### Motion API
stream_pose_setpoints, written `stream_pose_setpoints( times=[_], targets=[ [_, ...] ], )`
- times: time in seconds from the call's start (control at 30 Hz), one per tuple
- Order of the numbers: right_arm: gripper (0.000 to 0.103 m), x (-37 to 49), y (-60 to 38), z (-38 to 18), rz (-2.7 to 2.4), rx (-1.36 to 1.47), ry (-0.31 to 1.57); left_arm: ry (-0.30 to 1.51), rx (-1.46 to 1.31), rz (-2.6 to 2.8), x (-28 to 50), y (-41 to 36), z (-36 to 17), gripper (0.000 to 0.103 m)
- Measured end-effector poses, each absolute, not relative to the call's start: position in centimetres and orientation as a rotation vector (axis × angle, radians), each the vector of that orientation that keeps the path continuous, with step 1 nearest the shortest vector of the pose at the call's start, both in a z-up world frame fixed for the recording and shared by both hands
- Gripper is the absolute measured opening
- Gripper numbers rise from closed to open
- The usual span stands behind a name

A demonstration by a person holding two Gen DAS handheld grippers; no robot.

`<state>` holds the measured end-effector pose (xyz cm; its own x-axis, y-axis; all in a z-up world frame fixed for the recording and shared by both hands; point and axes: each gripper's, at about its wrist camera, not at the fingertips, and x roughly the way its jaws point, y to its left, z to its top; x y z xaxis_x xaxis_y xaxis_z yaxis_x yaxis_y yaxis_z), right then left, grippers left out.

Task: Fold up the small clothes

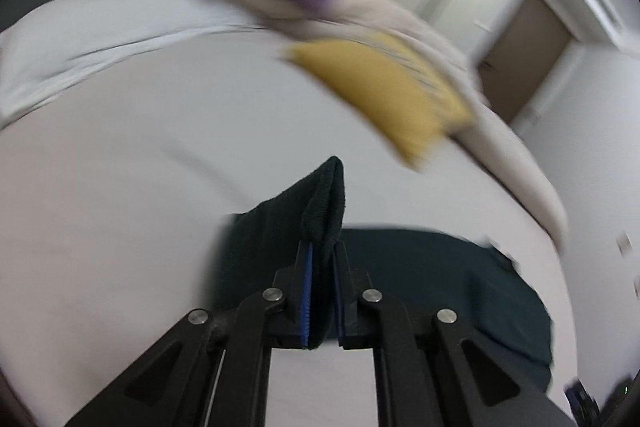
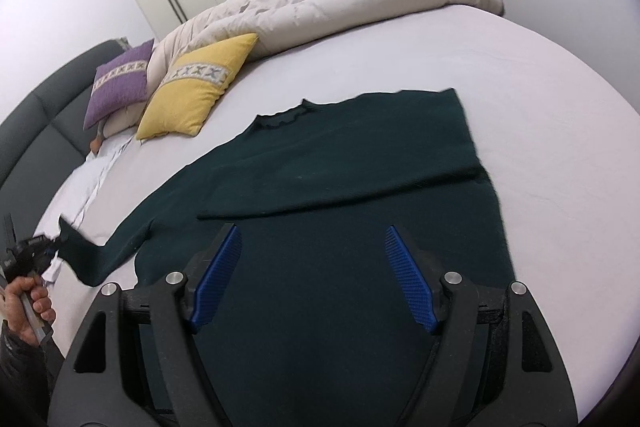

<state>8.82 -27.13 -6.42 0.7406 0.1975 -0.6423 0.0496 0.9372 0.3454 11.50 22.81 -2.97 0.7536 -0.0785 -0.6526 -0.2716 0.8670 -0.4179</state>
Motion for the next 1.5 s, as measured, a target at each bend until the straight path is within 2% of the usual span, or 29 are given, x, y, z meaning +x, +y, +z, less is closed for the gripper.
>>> stream_pose_setpoints(
  times=[0.13,0.27,0.37,0.4,0.43,0.47,0.53,0.57,0.8,0.93,1.0,1.03,1.07,1.1,1.17,1.33,1.5],
  targets=[
    [0.072,7.8,-29.6,-7.4,0.056,0.385,0.741,0.751,-0.413,-0.077,14.8,10.9,-3.8,0.009],
    [0.072,7.2,-31.8,-8.3,0.026,0.408,0.755,0.845,-0.358,-0.219,16.7,0.5,-8.2,0.012],
    [0.072,7.2,-32.6,-9.0,0.012,0.421,0.775,0.912,-0.340,-0.274,16.8,-2.4,-10.7,0.015],
    [0.072,7.3,-32.6,-9.2,0.009,0.421,0.784,0.924,-0.348,-0.282,16.5,-2.5,-11.1,0.017],
    [0.073,7.6,-32.6,-9.5,0.007,0.420,0.794,0.921,-0.359,-0.292,15.8,-2.1,-11.1,0.029],
    [0.073,7.8,-32.4,-9.6,0.009,0.418,0.798,0.910,-0.365,-0.295,15.2,-1.5,-10.9,0.048],
    [0.073,8.7,-31.6,-9.8,0.025,0.414,0.814,0.851,-0.373,-0.287,13.2,0.3,-9.9,0.066],
    [0.073,9.4,-30.6,-9.9,0.045,0.415,0.826,0.811,-0.380,-0.282,12.1,2.1,-9.1,0.069],
    [0.073,16.1,-20.1,-11.1,0.256,0.382,0.895,0.728,-0.486,-0.144,9.8,13.0,-7.5,0.068],
    [0.072,21.4,-13.6,-14.5,0.281,0.355,1.056,0.730,-0.554,-0.098,8.9,16.9,-8.6,0.068],
    [0.058,22.9,-11.7,-15.7,0.252,0.334,1.094,0.732,-0.564,-0.089,8.8,17.7,-9.0,0.068],
    [0.048,23.2,-10.9,-15.7,0.235,0.298,1.081,0.735,-0.566,-0.088,8.9,17.9,-9.3,0.068],
    [0.024,23.5,-9.9,-15.5,0.235,0.253,1.071,0.737,-0.569,-0.088,8.7,18.1,-9.4,0.068],
    [0.016,23.6,-9.5,-15.3,0.240,0.232,1.075,0.740,-0.572,-0.085,8.8,18.3,-9.6,0.068],
    [0.006,23.4,-9.3,-14.2,0.250,0.200,1.047,0.744,-0.583,-0.076,9.1,18.8,-9.9,0.068],
    [0.005,23.0,-11.0,-8.6,0.323,0.136,0.936,0.739,-0.588,-0.079,10.6,18.6,-9.6,0.070],
    [0.005,25.7,-17.5,-4.7,0.271,0.143,0.863,0.732,-0.531,-0.064,13.1,17.7,-8.1,0.073]
  ],
)
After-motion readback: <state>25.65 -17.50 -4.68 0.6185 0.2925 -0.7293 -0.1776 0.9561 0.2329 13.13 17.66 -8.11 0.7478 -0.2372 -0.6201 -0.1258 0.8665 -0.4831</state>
